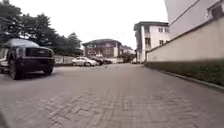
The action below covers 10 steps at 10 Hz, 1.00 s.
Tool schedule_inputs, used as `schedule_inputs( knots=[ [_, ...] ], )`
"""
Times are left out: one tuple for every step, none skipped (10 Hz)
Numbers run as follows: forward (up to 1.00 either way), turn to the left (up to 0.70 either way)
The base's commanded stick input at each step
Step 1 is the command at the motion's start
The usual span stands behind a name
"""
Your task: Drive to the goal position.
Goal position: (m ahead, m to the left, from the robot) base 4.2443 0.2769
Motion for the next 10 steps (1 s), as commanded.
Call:
schedule_inputs(
  knots=[
    [0.7, 0.0],
    [0.7, 0.0],
    [0.7, 0.01],
    [0.7, 0.02],
    [0.7, 0.03],
    [0.7, 0.04],
    [0.7, 0.05],
    [0.7, 0.06],
    [0.7, 0.17],
    [0.7, 0.0]
  ],
)
